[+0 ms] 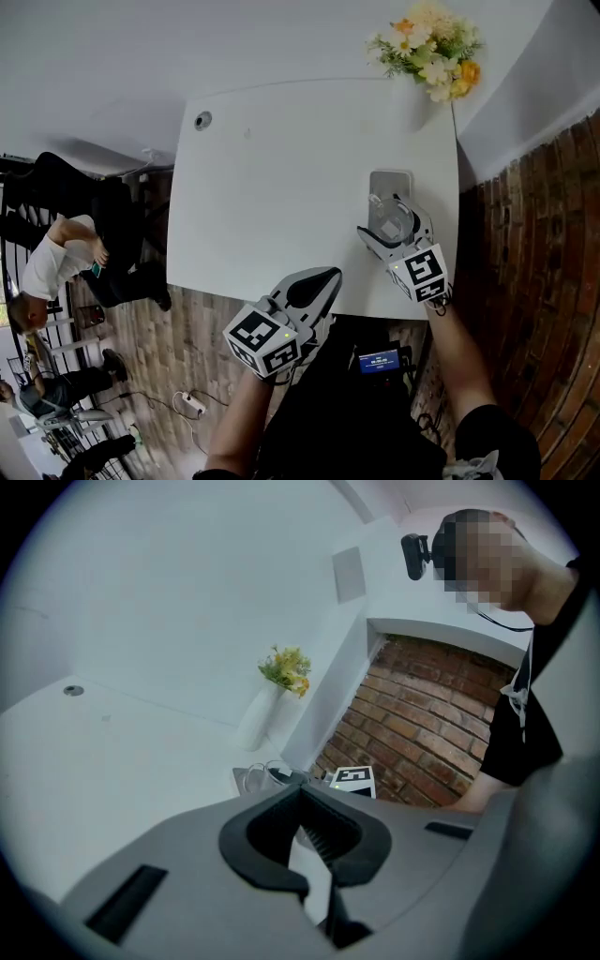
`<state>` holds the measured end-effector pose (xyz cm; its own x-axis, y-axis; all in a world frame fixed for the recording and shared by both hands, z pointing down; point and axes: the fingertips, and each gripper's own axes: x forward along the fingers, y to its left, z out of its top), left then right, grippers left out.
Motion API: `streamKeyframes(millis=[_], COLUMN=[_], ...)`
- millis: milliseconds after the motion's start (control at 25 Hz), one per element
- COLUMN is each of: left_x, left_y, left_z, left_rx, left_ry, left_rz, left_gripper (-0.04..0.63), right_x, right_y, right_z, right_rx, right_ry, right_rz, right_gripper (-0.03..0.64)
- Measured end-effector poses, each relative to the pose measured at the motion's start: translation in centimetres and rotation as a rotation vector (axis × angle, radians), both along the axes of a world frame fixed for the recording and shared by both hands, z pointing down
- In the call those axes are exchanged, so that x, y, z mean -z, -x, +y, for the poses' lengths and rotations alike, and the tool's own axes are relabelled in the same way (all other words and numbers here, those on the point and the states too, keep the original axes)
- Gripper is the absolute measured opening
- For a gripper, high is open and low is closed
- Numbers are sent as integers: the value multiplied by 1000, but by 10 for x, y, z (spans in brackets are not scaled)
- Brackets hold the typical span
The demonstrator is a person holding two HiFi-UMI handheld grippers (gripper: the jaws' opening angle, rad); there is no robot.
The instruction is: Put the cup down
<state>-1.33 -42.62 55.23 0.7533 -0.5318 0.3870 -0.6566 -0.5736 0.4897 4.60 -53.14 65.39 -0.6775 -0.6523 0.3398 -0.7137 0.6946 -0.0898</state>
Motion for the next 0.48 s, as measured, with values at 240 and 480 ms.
streamKeyframes(millis=[240,480], left_x=[5,11], left_y=[-2,0], left_z=[1,7], left_rx=[-20,-34], left_ry=[-13,-28], left_rz=[4,12], left_gripper=[8,8], right_x=[0,-3], right_y=[-3,-2], right_z=[4,10], right_rx=[-23,-16], right_ry=[-36,-50], right_rz=[17,27], right_gripper=[417,418])
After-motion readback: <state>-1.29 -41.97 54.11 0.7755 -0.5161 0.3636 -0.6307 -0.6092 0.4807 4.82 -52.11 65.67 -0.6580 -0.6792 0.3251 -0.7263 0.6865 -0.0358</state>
